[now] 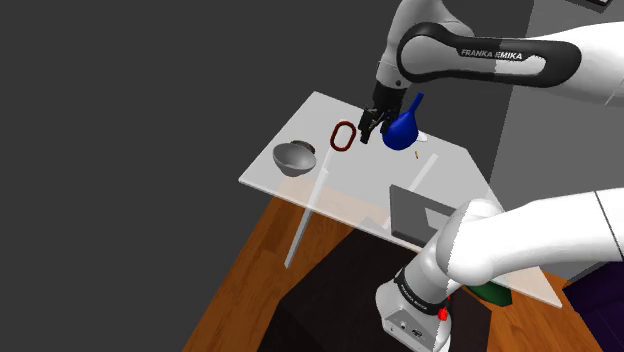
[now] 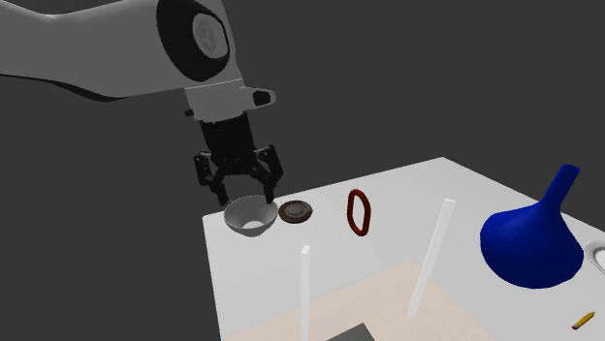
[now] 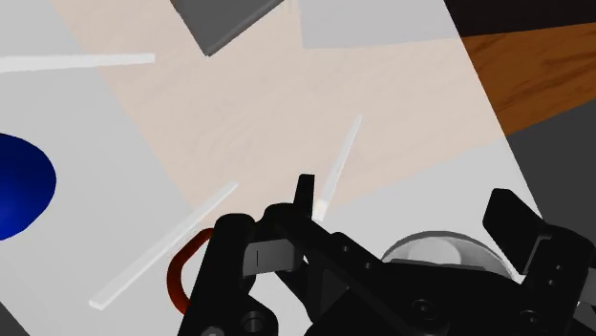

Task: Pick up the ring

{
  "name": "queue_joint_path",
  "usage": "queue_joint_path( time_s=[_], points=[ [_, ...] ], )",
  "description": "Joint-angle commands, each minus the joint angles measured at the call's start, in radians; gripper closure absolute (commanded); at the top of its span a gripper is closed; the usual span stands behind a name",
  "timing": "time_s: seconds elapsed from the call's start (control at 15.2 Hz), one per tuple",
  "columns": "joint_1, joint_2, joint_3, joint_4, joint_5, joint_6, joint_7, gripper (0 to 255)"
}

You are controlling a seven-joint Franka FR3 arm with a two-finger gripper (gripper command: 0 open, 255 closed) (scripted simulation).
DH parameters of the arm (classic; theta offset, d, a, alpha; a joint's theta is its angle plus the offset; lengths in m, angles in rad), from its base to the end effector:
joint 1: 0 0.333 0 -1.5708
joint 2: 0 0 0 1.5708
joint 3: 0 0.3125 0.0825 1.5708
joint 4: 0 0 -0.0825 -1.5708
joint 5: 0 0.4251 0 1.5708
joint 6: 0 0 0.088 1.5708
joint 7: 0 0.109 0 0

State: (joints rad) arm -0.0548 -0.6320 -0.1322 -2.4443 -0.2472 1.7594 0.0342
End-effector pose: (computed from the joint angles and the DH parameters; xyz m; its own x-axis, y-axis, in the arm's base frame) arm 0.3871 -0.0987 0.4976 0.9881 -0.1440 -0.0533 -0.1337 -0.9775 0.1630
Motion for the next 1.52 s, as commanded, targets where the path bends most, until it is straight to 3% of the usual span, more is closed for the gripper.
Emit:
queue_joint_path(
  time_s=[0.0, 0.73, 1.45],
  points=[
    [-0.01, 0.058, -0.027, 0.024, -0.03, 0.042, -0.035, 0],
    [-0.057, 0.401, -0.169, 0.188, -0.129, 0.276, -0.22, 0],
    [-0.119, 0.797, -0.249, 0.496, -0.085, 0.43, -0.424, 0]
  ],
)
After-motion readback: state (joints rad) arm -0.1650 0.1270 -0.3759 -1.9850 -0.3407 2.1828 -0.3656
